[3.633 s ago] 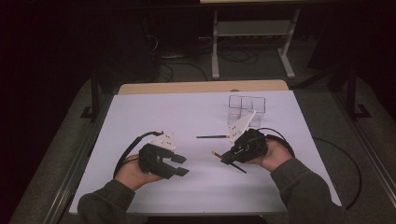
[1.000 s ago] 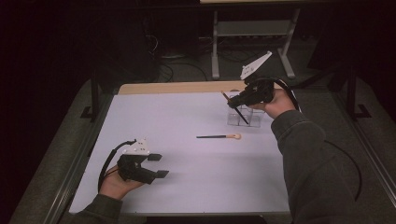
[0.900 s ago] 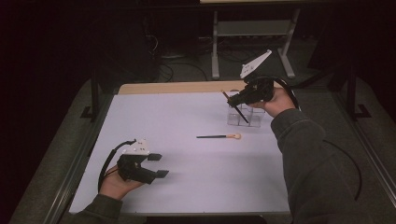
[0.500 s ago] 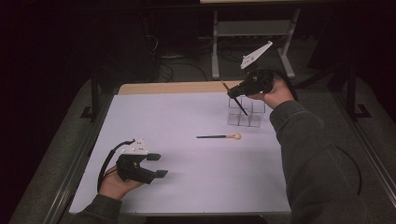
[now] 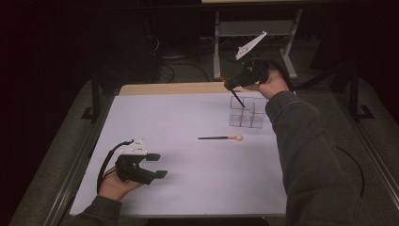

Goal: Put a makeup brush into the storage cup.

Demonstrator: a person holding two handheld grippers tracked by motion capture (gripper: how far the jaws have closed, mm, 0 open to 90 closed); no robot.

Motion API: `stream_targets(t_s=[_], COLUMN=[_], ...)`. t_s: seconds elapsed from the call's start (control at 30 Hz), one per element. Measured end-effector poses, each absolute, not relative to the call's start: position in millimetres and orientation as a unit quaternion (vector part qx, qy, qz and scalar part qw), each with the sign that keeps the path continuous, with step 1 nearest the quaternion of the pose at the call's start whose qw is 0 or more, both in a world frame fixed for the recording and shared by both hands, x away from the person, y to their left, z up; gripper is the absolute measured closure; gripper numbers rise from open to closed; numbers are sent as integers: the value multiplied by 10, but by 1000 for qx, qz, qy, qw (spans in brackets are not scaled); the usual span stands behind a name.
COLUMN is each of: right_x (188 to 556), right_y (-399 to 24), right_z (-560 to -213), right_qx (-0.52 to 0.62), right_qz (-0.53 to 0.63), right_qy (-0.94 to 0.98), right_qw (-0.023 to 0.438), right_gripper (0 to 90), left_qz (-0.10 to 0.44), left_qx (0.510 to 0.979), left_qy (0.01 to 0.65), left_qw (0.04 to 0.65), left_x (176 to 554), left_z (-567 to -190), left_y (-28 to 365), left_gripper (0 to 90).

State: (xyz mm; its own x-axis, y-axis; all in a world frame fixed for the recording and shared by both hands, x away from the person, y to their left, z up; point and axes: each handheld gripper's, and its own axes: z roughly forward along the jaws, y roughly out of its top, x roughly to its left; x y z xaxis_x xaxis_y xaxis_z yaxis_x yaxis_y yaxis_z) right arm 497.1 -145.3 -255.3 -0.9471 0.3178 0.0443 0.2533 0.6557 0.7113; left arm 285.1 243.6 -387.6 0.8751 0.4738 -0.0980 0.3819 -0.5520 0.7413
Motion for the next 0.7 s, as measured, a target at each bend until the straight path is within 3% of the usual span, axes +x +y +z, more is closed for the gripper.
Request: stream_targets(t_s=[0.7], right_x=[5282], right_y=[-1410], right_z=[-2781], right_qx=[193], right_qz=[379], right_qy=[904], right_qw=[43], right_gripper=[825], left_qz=[50], left_qx=[880], left_qy=[246], left_qw=[403], left_x=[2864], left_z=[-3894], left_y=[2481], left_gripper=[304])
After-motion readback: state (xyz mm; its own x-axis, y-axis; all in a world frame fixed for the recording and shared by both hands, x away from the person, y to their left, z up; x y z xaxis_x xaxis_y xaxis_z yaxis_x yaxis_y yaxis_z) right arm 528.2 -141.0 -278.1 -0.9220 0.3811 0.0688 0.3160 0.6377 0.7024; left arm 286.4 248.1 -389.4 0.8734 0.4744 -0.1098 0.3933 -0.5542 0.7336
